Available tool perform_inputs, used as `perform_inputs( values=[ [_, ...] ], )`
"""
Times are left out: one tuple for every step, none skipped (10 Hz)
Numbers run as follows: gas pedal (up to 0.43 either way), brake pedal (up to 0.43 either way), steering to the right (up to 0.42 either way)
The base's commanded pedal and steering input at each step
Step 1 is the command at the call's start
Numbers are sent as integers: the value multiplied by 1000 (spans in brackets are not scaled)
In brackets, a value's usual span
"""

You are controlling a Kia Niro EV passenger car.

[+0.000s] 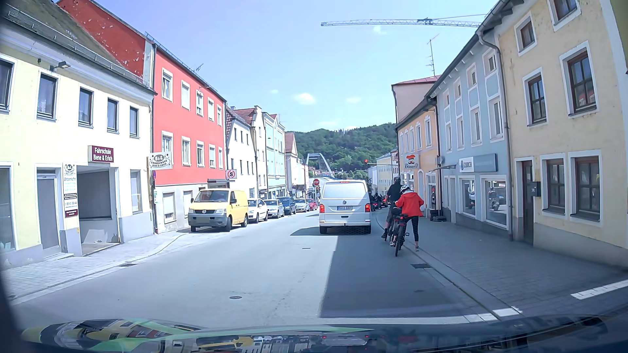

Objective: Follow the waypoints while adhering to traffic rules and regulations

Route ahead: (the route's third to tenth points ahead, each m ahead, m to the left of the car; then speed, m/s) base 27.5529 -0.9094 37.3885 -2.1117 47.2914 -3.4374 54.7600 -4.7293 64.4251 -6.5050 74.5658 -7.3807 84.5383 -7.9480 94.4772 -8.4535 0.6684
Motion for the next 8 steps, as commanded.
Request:
perform_inputs(
  values=[
    [0,104,-3],
    [0,104,-3],
    [0,110,-4],
    [0,110,-3],
    [0,116,-3],
    [0,116,-3],
    [0,128,-3],
    [0,140,-3]
  ],
)
